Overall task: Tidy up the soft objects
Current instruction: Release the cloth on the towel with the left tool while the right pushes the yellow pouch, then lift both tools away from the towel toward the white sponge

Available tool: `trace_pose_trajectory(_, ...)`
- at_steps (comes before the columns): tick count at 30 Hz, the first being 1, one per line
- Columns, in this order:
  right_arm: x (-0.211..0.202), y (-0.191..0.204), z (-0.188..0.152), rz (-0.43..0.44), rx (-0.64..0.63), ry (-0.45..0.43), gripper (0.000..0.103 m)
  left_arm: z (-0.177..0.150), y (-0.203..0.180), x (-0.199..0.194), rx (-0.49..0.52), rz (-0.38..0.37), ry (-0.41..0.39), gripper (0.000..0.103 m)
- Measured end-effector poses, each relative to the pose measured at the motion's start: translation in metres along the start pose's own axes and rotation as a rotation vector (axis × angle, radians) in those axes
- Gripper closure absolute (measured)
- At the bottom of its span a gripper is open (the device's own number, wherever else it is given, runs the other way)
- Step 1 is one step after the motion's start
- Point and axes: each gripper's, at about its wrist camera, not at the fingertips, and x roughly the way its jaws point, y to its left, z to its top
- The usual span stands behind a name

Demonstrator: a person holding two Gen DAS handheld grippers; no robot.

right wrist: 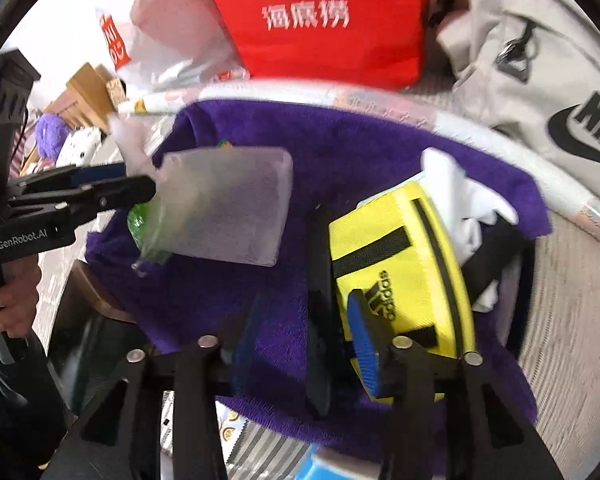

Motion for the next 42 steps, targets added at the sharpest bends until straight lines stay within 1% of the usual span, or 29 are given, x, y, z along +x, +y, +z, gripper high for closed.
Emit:
trace_pose_trajectory(1, -0.006, 0.001, -0.002, -0.006, 0.003, -0.012, 0.051, 0.0, 0.001, -0.003, -0.004, -0.004, -0.002, 0.054)
trace_pose_trajectory(4, -0.024, 0.002, -0.008, -0.017, 0.012, -0.051, 0.05, -0.005, 0.003, -0.017, -0.012, -0.007, -0.024, 0.054)
trace_pose_trajectory(6, -0.039, 0.001, -0.015, -0.014, 0.026, -0.08, 0.05, -0.012, 0.004, -0.033, -0.016, -0.019, -0.063, 0.054)
trace_pose_trajectory(9, -0.062, 0.003, -0.028, -0.042, 0.029, -0.137, 0.05, -0.022, 0.002, -0.051, -0.004, -0.022, -0.098, 0.054)
trace_pose_trajectory(10, -0.072, 0.004, -0.035, -0.063, 0.033, -0.168, 0.05, -0.025, 0.002, -0.056, -0.001, -0.019, -0.101, 0.054)
trace_pose_trajectory(12, -0.083, 0.004, -0.045, -0.074, 0.042, -0.202, 0.05, -0.034, -0.001, -0.066, 0.003, -0.025, -0.103, 0.054)
trace_pose_trajectory(16, -0.102, 0.005, -0.067, -0.055, 0.091, -0.243, 0.05, -0.054, -0.012, -0.081, 0.023, -0.037, -0.087, 0.054)
trace_pose_trajectory(18, -0.112, 0.006, -0.083, -0.052, 0.11, -0.257, 0.05, -0.067, -0.019, -0.089, 0.036, -0.024, -0.09, 0.054)
trace_pose_trajectory(20, -0.116, 0.012, -0.097, -0.055, 0.133, -0.251, 0.05, -0.079, -0.025, -0.095, 0.044, -0.019, -0.088, 0.054)
trace_pose_trajectory(21, -0.119, 0.016, -0.106, -0.043, 0.133, -0.242, 0.05, -0.085, -0.027, -0.098, 0.043, -0.022, -0.084, 0.054)
trace_pose_trajectory(26, -0.118, 0.053, -0.144, -0.016, 0.082, -0.215, 0.05, -0.116, -0.032, -0.113, 0.028, -0.018, -0.09, 0.054)
trace_pose_trajectory(30, -0.106, 0.083, -0.161, -0.003, 0.033, -0.217, 0.05, -0.135, -0.025, -0.119, 0.004, -0.02, -0.085, 0.054)
trace_pose_trajectory(33, -0.091, 0.096, -0.159, -0.008, 0.042, -0.191, 0.05, -0.144, -0.016, -0.123, -0.005, -0.003, -0.088, 0.054)
trace_pose_trajectory(36, -0.071, 0.107, -0.147, -0.038, 0.019, -0.152, 0.05, -0.149, -0.004, -0.126, -0.016, 0.005, -0.099, 0.054)
trace_pose_trajectory(39, -0.051, 0.109, -0.134, -0.074, 0.043, -0.114, 0.049, -0.15, 0.007, -0.128, -0.023, 0.005, -0.111, 0.054)
trace_pose_trajectory(42, -0.031, 0.107, -0.121, -0.104, 0.08, -0.073, 0.042, -0.15, 0.018, -0.127, -0.042, -0.022, -0.114, 0.054)
